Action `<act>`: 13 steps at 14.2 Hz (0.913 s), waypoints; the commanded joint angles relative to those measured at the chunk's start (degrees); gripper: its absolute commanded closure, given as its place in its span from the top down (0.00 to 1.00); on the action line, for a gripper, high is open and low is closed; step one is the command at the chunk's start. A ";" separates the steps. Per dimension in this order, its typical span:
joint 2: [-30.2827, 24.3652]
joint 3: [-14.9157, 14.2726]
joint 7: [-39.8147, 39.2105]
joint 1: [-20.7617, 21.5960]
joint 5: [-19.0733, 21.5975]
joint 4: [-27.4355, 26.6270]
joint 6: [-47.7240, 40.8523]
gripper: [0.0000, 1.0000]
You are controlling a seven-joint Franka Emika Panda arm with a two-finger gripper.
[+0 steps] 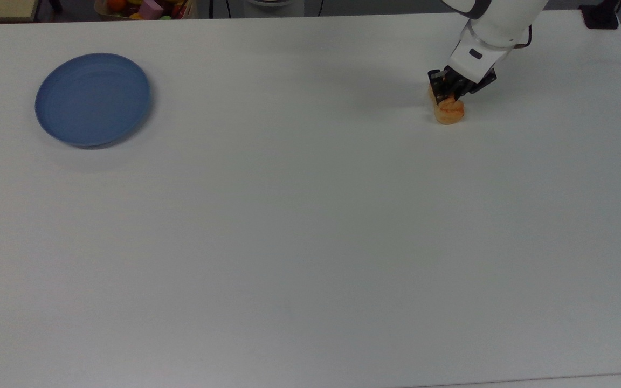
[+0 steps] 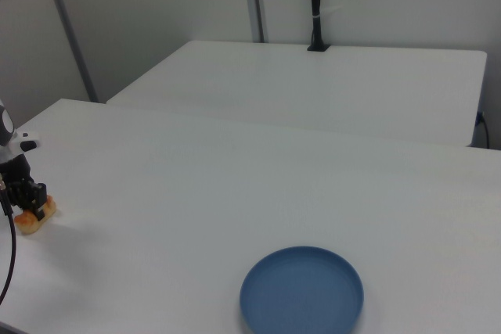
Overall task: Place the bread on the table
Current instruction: 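Lower the bread roll onto the bare table and open the gripper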
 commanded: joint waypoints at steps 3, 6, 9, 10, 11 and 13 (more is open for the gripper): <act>0.21 -0.38 1.92 0.37 -1.21 -0.19 0.49 0.85; 0.04 -0.38 1.66 0.02 -0.94 0.16 0.58 1.00; -0.14 -0.38 1.22 -0.07 -0.94 0.34 0.58 1.00; -0.14 -0.38 1.13 -0.07 -0.94 0.34 0.58 1.00; -0.23 -0.38 1.22 -0.07 -0.86 0.34 0.58 1.00; -0.23 -0.38 1.40 0.02 -0.68 0.34 0.58 1.00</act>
